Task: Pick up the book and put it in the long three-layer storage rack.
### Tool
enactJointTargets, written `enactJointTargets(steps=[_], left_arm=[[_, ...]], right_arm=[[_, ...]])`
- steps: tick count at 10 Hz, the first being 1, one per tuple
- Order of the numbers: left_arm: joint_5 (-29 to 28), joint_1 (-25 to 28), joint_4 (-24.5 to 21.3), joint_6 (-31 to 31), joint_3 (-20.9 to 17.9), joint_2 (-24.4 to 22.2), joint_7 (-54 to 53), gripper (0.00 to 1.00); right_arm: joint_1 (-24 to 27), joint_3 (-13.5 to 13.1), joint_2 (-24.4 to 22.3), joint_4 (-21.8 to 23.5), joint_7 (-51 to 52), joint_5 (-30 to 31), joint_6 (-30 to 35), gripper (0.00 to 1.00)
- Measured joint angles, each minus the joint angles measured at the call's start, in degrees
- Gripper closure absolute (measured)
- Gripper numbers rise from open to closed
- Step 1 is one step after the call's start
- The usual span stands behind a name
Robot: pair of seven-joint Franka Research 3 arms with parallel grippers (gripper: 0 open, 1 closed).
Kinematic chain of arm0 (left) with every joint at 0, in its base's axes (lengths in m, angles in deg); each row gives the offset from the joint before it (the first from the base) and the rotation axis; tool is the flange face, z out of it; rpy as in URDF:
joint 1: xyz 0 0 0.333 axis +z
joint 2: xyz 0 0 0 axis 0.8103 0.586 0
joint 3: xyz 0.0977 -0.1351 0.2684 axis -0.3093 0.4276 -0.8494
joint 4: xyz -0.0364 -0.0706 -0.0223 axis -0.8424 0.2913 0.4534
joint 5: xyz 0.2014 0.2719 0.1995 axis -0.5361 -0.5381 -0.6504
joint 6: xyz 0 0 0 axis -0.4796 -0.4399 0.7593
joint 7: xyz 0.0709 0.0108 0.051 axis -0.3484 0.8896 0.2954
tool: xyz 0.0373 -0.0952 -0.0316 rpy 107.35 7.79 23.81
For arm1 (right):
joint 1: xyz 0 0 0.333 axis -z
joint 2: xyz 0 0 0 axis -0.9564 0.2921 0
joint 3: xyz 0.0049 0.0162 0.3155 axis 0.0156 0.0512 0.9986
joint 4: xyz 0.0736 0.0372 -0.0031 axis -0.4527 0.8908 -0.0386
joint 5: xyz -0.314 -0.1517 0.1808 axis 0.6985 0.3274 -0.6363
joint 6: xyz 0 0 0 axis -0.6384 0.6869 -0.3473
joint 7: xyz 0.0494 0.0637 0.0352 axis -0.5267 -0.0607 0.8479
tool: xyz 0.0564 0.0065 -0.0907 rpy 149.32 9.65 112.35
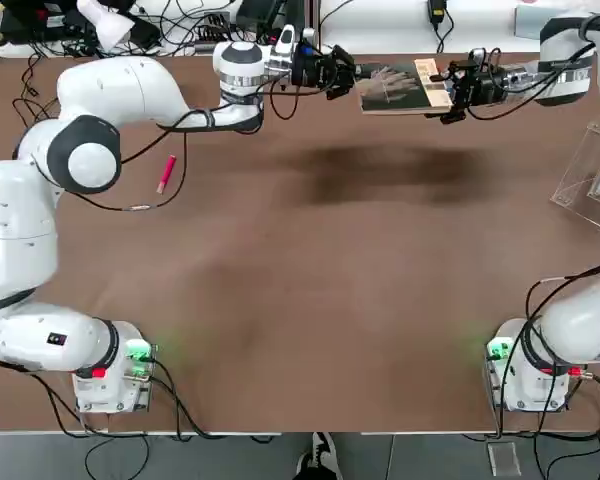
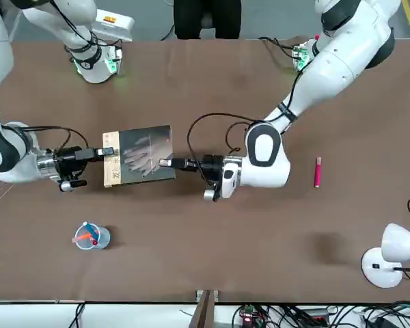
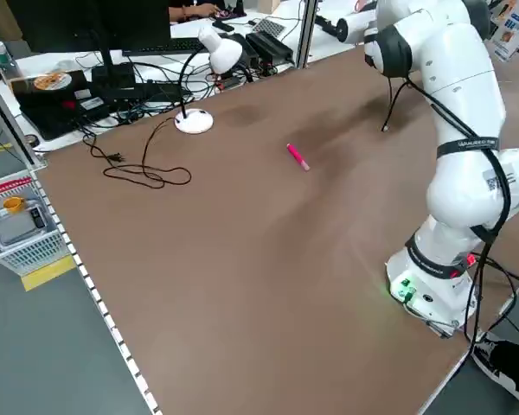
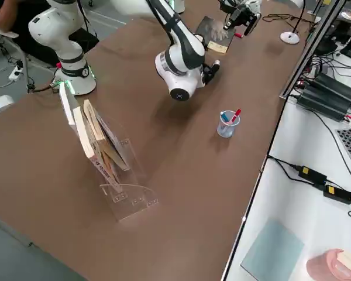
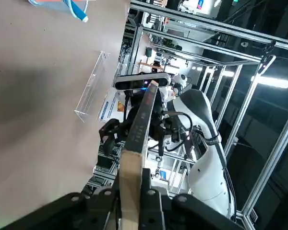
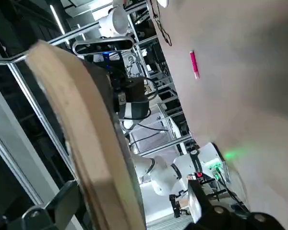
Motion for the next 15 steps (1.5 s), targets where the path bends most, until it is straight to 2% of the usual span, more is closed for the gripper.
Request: enactJointTargets(steps=[2,3,5,8,9,10,11,12,13,14,15], left_arm=[[0.0,0.01,0.21,0.0,0.0,0.0,0.0,0.99],[0.0,0.01,0.29,0.0,0.0,0.0,0.0,0.99],[0.0,0.01,0.35,0.0,0.0,0.0,0.0,0.99],[0.0,0.01,0.36,0.0,-0.01,0.0,0.0,0.97],[0.0,0.01,0.37,0.0,-0.01,0.0,0.0,0.97],[0.0,0.01,0.42,0.0,-0.01,0.0,0.0,0.96],[0.0,0.01,0.51,0.0,-0.01,0.0,0.0,0.95],[0.0,0.01,0.59,0.0,-0.01,0.0,0.0,0.95],[0.01,0.02,0.62,0.0,-0.01,0.0,0.0,0.89],[0.06,0.01,0.69,-0.01,0.0,0.0,0.0,0.89],[0.11,0.01,0.79,-0.01,0.02,0.0,0.0,0.84]], right_arm=[[0.0,0.16,0.0,0.43,-0.01,0.0,0.06,0.04],[0.0,0.19,0.0,0.58,-0.03,0.0,0.17,0.15],[0.14,0.19,-0.01,0.68,-0.24,0.0,0.76,0.19],[0.85,0.2,-0.13,0.68,-3.24,-0.01,2.26,0.54],[1.07,0.27,-0.26,0.68,-4.45,-0.04,2.68,0.64],[1.21,0.37,-0.39,0.68,-5.52,-0.04,2.93,0.7],[1.32,0.52,-0.53,0.68,-6.07,-0.06,3.02,0.7],[1.42,0.68,-0.68,0.67,-6.29,-0.13,3.03,0.79],[1.56,0.85,-0.84,0.65,-6.61,-0.2,3.02,0.85],[1.66,0.94,-0.99,0.65,-6.81,-0.26,3.01,0.85],[1.73,1.0,-1.08,0.61,-6.87,-0.32,3.01,0.85]])
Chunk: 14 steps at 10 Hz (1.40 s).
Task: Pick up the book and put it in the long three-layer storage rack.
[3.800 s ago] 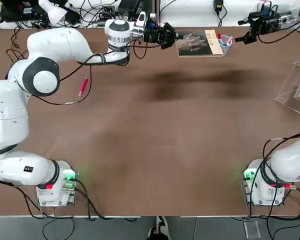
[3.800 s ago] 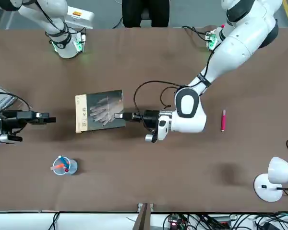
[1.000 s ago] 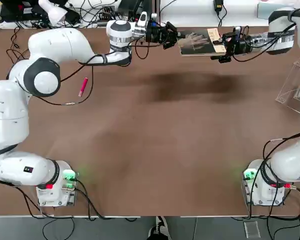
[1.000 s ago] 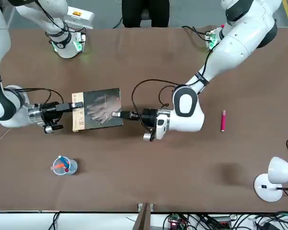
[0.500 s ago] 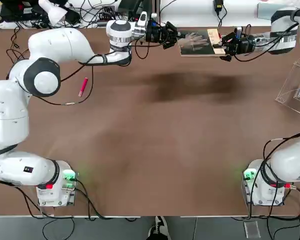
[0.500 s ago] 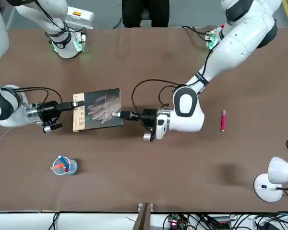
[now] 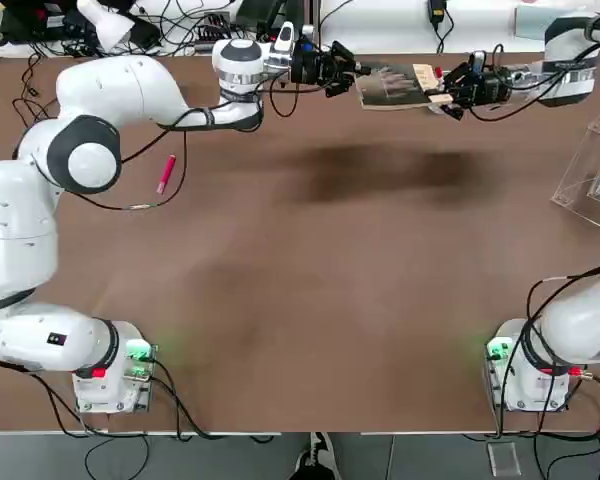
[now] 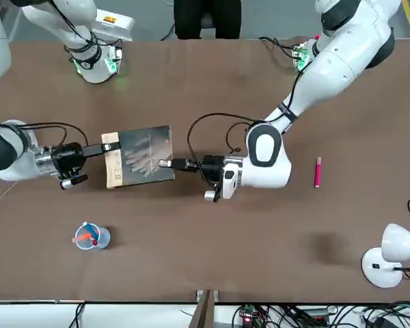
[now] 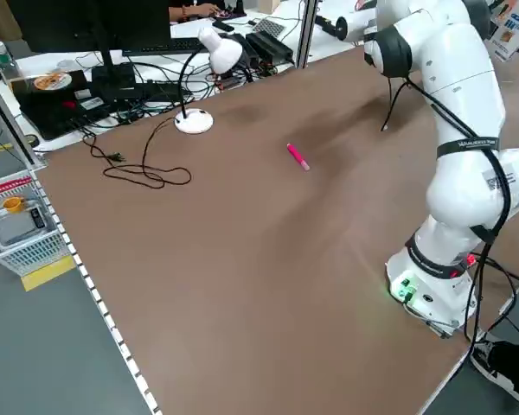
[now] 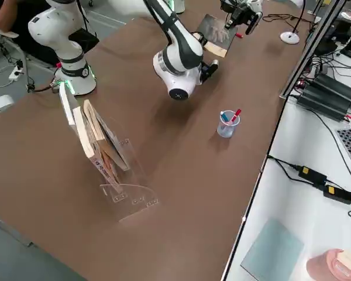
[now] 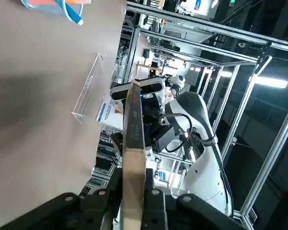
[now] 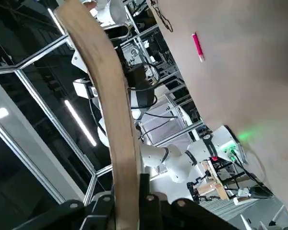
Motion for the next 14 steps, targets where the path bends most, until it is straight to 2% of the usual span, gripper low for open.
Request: enactJointTargets(steps=[1,2,3,4,7,9,11,14], left_arm=[[0.05,0.0,0.1,0.0,0.01,0.0,0.0,0.75],[0.09,0.0,0.21,0.0,0.02,0.0,0.0,0.75],[0.09,0.01,0.33,0.04,0.02,0.0,0.0,0.7],[0.1,0.02,0.52,0.31,0.02,-0.01,0.0,0.6],[0.1,0.01,1.23,3.34,0.13,-0.43,0.01,0.22],[-1.29,0.01,1.28,4.15,0.07,-1.04,0.0,0.02],[-8.11,0.26,1.32,4.65,-0.08,-1.58,1.2,0.0],[-24.6,1.5,1.71,4.73,-0.1,-2.77,10.23,0.0]], right_arm=[[0.03,0.02,-0.05,-0.07,-0.01,-0.01,-0.01,0.85],[0.06,0.02,-0.09,-0.2,-0.02,-0.02,0.0,0.85],[0.1,0.01,-0.14,-0.45,-0.22,-0.03,0.03,0.85],[0.16,-0.01,-0.17,-0.92,-0.71,-0.03,0.08,0.85],[0.26,-0.42,-0.27,-2.82,-2.36,0.01,0.08,0.85],[0.28,-1.47,-0.48,-5.1,-4.6,1.36,0.07,0.85],[0.28,-3.11,-1.41,-8.97,-7.57,6.37,-0.06,0.85],[0.31,-6.37,-3.42,-14.81,-12.93,13.84,-0.48,0.85]])
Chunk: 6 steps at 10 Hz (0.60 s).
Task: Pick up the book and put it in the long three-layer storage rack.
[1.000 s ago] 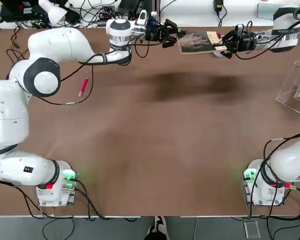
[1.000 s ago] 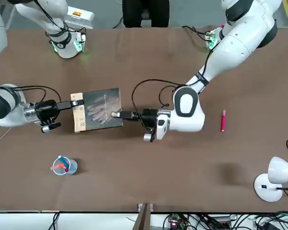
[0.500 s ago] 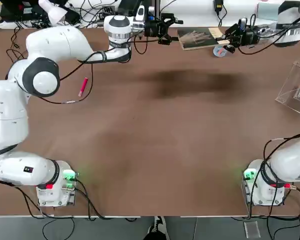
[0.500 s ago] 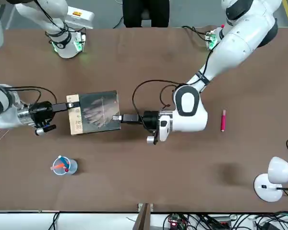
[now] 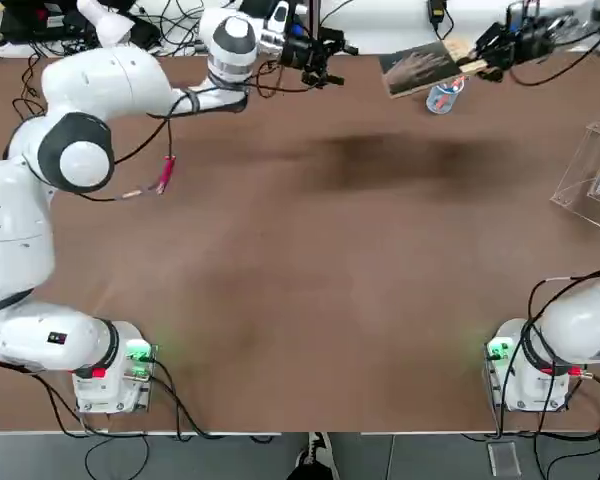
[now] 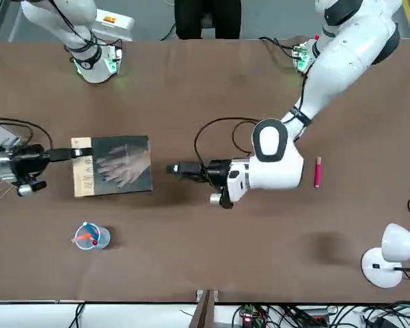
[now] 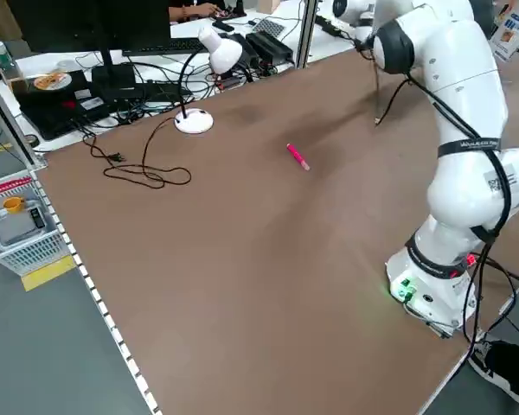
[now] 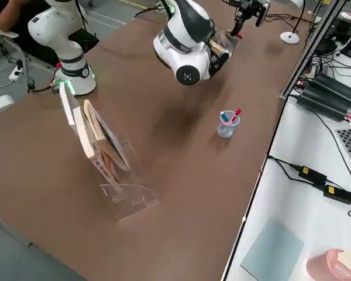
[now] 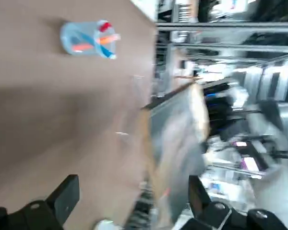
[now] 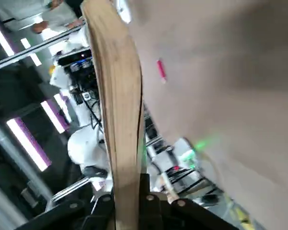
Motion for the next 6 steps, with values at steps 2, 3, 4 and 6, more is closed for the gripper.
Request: enactJointTargets(steps=[2,3,4,6], left_arm=[[-11.71,0.58,0.11,-0.01,0.01,-1.2,6.14,0.0],[-17.06,0.66,0.17,-0.01,0.01,-1.96,8.28,0.0],[-22.09,0.71,0.22,-0.01,0.01,-2.78,10.03,0.0],[-31.35,1.46,0.22,-0.6,-0.03,-4.62,13.23,0.0]], right_arm=[[0.01,-2.58,-0.66,-2.89,-3.04,4.1,-0.5,0.85],[0.03,-3.99,-0.69,-3.98,-5.12,5.68,-0.67,0.85],[0.03,-5.34,-0.69,-4.85,-7.75,7.14,-0.84,0.85],[-0.01,-7.58,-0.69,-5.86,-13.3,9.3,-1.05,0.85]])
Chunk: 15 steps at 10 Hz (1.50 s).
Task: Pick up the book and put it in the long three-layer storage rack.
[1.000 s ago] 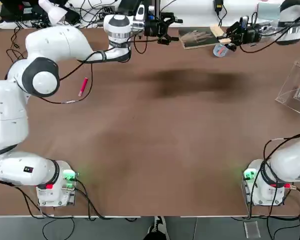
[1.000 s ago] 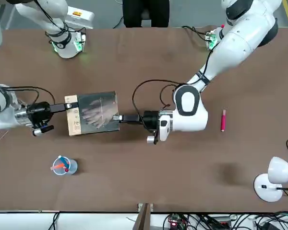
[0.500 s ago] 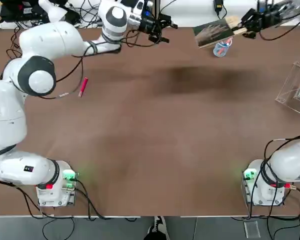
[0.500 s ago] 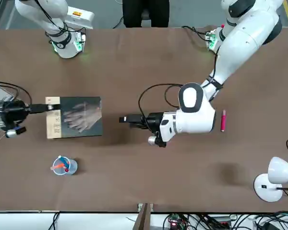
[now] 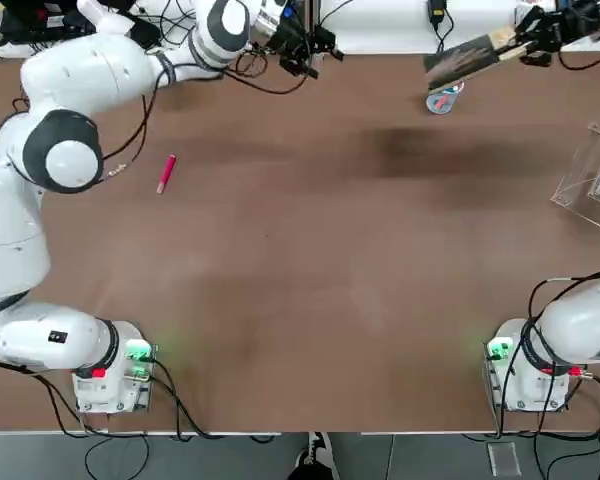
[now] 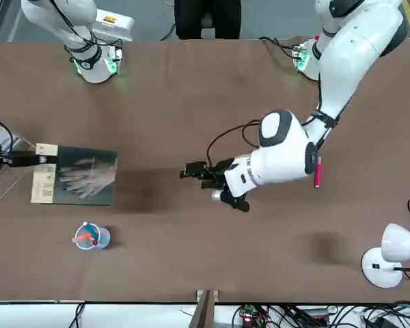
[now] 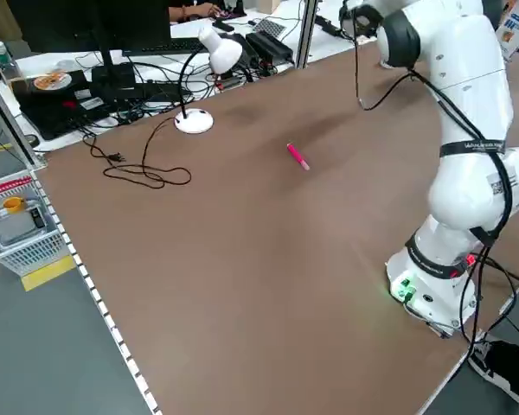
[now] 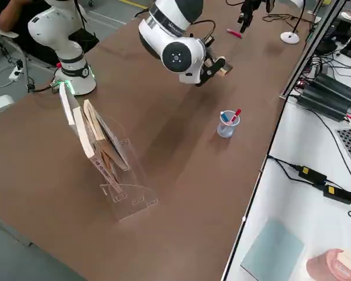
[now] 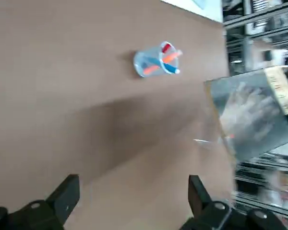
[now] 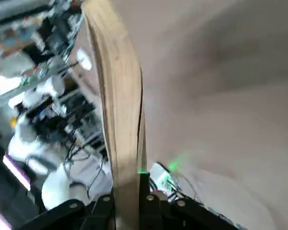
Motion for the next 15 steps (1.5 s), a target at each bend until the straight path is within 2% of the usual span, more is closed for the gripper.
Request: enactJointTargets(steps=[3,6,10,12,15], left_arm=[[-10.11,3.2,-0.02,-5.75,-0.19,-2.54,1.43,0.0],[-16.01,7.98,-0.06,-11.77,-0.28,-4.82,1.27,0.0],[-25.21,8.63,-0.17,-17.47,-0.25,-7.93,4.24,0.0],[-27.34,8.4,-0.34,-19.73,-0.27,-9.25,5.77,0.0],[-28.25,9.96,-0.41,-23.1,-0.64,-10.77,6.01,0.0]], right_arm=[[0.0,-1.93,0.01,-0.48,-6.36,4.3,-0.16,0.85],[-0.03,-2.87,0.0,-2.18,-12.44,9.37,-0.19,0.85],[-0.01,-4.1,-0.22,-4.54,-15.23,19.16,-0.08,0.85],[-0.01,-4.43,-0.44,-5.17,-15.3,24.15,-0.06,0.85],[0.05,-5.57,-0.6,-5.73,-15.38,27.48,-0.03,0.85]])
